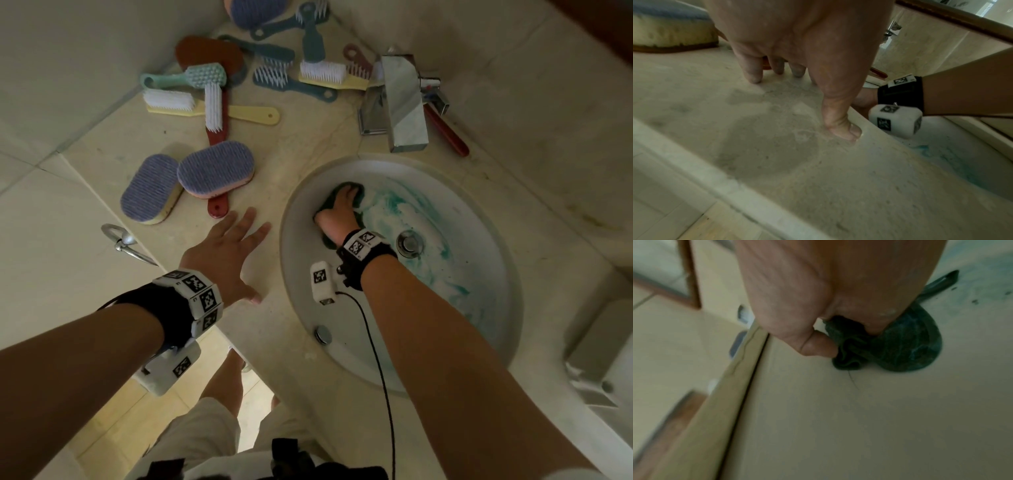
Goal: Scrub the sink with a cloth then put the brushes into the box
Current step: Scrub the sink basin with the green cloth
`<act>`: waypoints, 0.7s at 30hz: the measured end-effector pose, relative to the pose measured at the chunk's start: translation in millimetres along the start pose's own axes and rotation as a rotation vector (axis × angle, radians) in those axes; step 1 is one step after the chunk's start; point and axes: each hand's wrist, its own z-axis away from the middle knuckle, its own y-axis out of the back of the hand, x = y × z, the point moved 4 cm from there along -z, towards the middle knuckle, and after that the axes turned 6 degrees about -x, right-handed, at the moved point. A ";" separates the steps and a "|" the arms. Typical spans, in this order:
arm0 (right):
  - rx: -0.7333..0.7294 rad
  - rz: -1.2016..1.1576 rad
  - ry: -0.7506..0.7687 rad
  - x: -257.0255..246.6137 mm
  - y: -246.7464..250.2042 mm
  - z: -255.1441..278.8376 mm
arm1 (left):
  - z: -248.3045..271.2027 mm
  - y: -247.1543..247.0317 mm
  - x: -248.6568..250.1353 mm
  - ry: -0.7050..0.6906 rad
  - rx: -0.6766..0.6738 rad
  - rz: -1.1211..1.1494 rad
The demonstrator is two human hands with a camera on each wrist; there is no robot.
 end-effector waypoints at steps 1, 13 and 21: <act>0.008 -0.046 -0.025 -0.3 3.8 -2.1 | -0.2 -0.7 0.0 0.001 0.001 0.001; 0.163 -0.414 -0.020 1.5 9.8 -14.5 | 0.5 1.9 2.9 0.001 -0.003 0.005; 0.076 -0.480 0.007 -29.5 -1.2 19.3 | 1.9 2.9 2.8 0.005 -0.007 -0.008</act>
